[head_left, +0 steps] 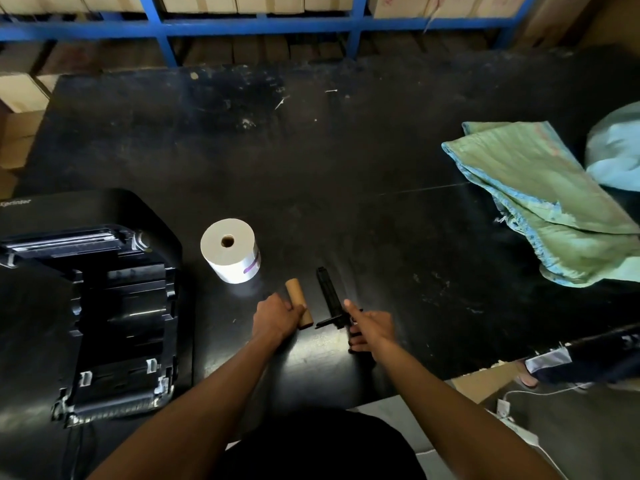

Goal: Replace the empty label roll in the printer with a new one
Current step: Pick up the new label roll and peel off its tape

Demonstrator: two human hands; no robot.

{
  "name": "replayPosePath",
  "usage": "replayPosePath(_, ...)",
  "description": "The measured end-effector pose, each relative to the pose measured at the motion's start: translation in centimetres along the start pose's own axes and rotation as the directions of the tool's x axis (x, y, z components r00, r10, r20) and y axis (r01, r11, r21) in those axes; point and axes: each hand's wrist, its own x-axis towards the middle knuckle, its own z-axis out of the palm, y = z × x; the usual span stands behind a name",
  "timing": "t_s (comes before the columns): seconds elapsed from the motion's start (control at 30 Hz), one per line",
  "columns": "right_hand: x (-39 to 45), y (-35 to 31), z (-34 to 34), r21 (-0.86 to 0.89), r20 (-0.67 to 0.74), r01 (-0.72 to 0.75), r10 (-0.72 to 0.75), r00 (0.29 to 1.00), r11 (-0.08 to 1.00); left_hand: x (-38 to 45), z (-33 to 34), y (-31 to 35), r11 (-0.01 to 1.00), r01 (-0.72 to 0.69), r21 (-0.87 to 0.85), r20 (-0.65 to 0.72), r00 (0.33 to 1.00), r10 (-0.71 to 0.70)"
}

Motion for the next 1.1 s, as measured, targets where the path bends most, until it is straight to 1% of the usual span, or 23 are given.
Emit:
replayPosePath(0.07,0.3,0.1,-0.5,-0.068,-0.056,0.073,-0.077,0.995,0.995,-0.4,-0.5,0.3,1.000,0.001,-0.017,-0.051,0.999,-0.002)
replayPosePath(0.13,0.6,-0.1,-0.5,-0.153,-0.086,0.236,-0.251,0.964,0.960,-1.1,-1.3,0.6,0.999,-0.027,-0.036,-0.156,0.987,0.021)
replayPosePath(0.2,0.9,-0.8,-0.1,-0.234,-0.023,0.436,-0.454,0.891,0.869,-1.7,-2.2,1.0,0.996,-0.086,-0.033,-0.286,0.955,0.073)
replayPosePath(0.23,0.9,-1.3,0.3,-0.260,0.033,0.514,-0.524,0.851,0.818,-1.9,-2.7,1.1,0.992,-0.118,-0.032,-0.347,0.932,0.100)
replayPosePath(0.27,1.0,-1.8,0.8,-0.278,0.085,0.564,-0.564,0.821,0.778,-1.9,-3.3,1.3,0.988,-0.154,-0.033,-0.401,0.907,0.128)
replayPosePath(0.33,1.2,-2.9,1.9,-0.310,0.158,0.613,-0.596,0.787,0.727,-1.8,-4.7,1.4,0.971,-0.240,-0.005,-0.489,0.847,0.207)
replayPosePath(0.4,1.2,-4.0,3.1,-0.325,0.207,0.646,-0.615,0.761,0.691,-1.4,-6.0,1.5,0.947,-0.311,0.079,-0.555,0.775,0.301)
replayPosePath(0.47,1.2,-5.2,4.3,-0.333,0.266,0.679,-0.626,0.733,0.654,-0.7,-7.2,1.5,0.932,-0.322,0.167,-0.596,0.720,0.355)
replayPosePath(0.53,1.1,-6.4,5.8,-0.342,0.340,0.712,-0.625,0.703,0.614,0.1,-8.4,1.4,0.932,-0.286,0.221,-0.619,0.697,0.361)
replayPosePath(0.57,1.0,-7.0,6.6,-0.334,0.374,0.719,-0.614,0.695,0.610,0.6,-9.0,1.4,0.934,-0.261,0.242,-0.622,0.697,0.356)
replayPosePath(0.63,0.6,-8.1,8.2,-0.311,0.454,0.713,-0.561,0.692,0.628,1.7,-10.2,1.5,0.943,-0.198,0.268,-0.599,0.732,0.324)
replayPosePath(0.7,0.3,-9.2,9.8,-0.309,0.560,0.698,-0.470,0.683,0.646,2.7,-11.0,1.5,0.957,-0.140,0.255,-0.521,0.814,0.257)
replayPosePath(0.77,0.2,-10.2,11.4,-0.311,0.635,0.666,-0.373,0.676,0.678,3.7,-11.7,1.5,0.974,-0.073,0.212,-0.414,0.896,0.157)
replayPosePath(0.83,0.1,-10.7,12.5,-0.314,0.672,0.649,-0.321,0.667,0.693,4.3,-11.9,1.5,0.990,-0.039,0.134,-0.321,0.944,0.081)
replayPosePath(0.93,0.0,-11.0,14.1,-0.315,0.712,0.700,-0.329,0.621,0.640,5.3,-11.9,1.4,0.998,-0.023,0.057,-0.250,0.968,0.036)
replayPosePath(1.0,0.0,-10.8,14.6,-0.317,0.713,0.710,-0.336,0.616,0.628,5.7,-11.7,1.2,0.999,-0.013,0.051,-0.258,0.966,0.025)
replayPosePath(1.1,0.4,-10.3,14.3,-0.296,0.716,0.707,-0.341,0.609,0.642,5.9,-11.2,1.4,0.999,0.001,0.049,-0.301,0.954,0.014)
